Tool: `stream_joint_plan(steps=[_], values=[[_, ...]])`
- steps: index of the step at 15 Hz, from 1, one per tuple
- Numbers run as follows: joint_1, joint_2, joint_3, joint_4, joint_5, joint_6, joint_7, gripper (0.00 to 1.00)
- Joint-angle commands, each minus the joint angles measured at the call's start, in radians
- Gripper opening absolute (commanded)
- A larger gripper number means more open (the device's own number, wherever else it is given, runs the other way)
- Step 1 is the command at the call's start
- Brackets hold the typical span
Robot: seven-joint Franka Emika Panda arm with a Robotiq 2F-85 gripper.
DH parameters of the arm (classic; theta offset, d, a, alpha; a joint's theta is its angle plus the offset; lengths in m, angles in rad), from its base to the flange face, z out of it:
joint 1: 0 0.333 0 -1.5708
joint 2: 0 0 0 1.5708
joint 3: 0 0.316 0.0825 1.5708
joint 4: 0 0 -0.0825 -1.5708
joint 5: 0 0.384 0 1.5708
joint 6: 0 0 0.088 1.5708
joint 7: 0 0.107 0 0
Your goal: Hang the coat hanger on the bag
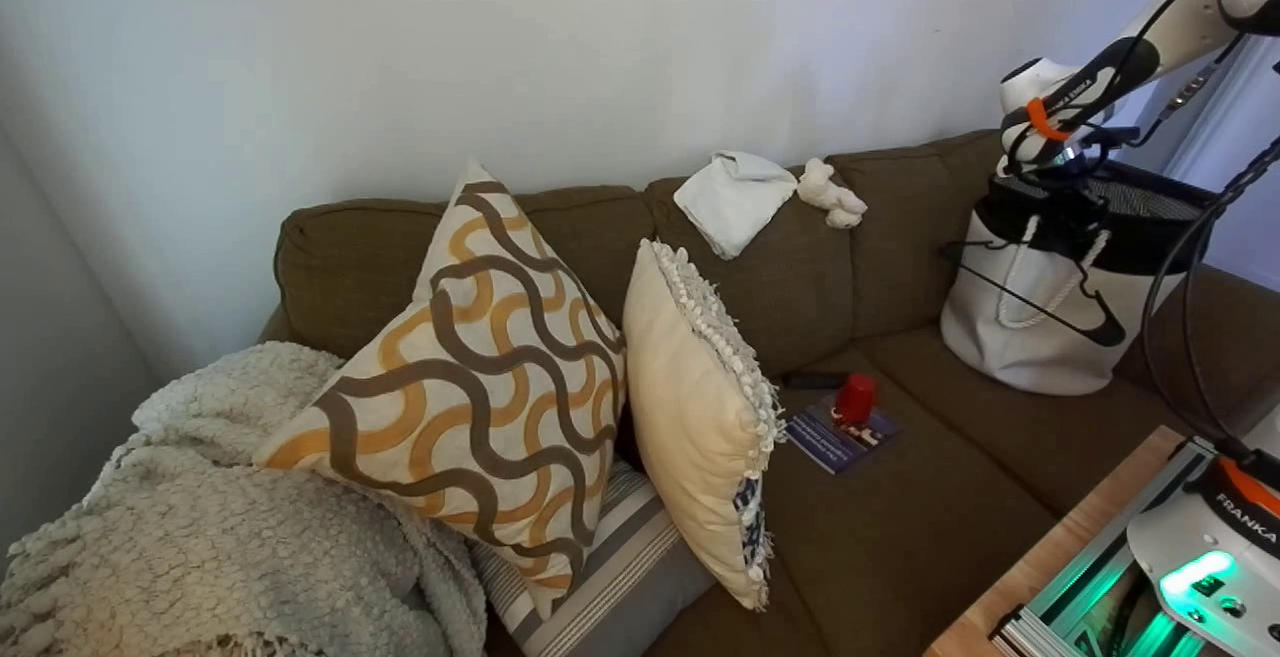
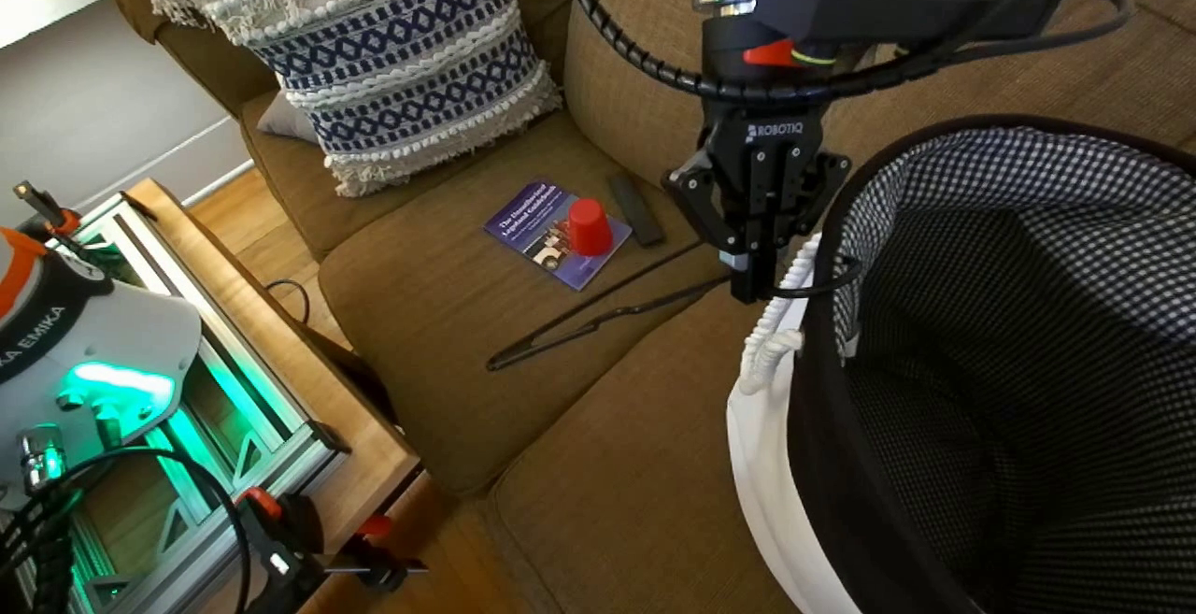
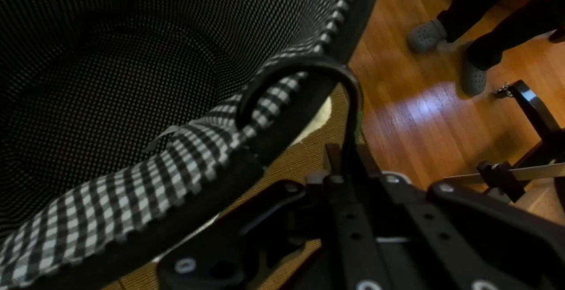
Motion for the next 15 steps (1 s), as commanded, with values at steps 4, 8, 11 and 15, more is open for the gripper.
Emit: stream_joint_plan(steps=[4,8,11,15], values=[[0.009,-0.033,0.016,0.001,0.033,-0.019,0.002,0.56],[0.049,-0.180,0.052,-0.138,0.019,0.101,0.003,0.87],[0.105,-0.305,0.090,-0.293,-0.003,0.212,-0.016,1.00],[0.151,-0.294,0.093,-0.284,0.005,0.237,-0.001,1.00]])
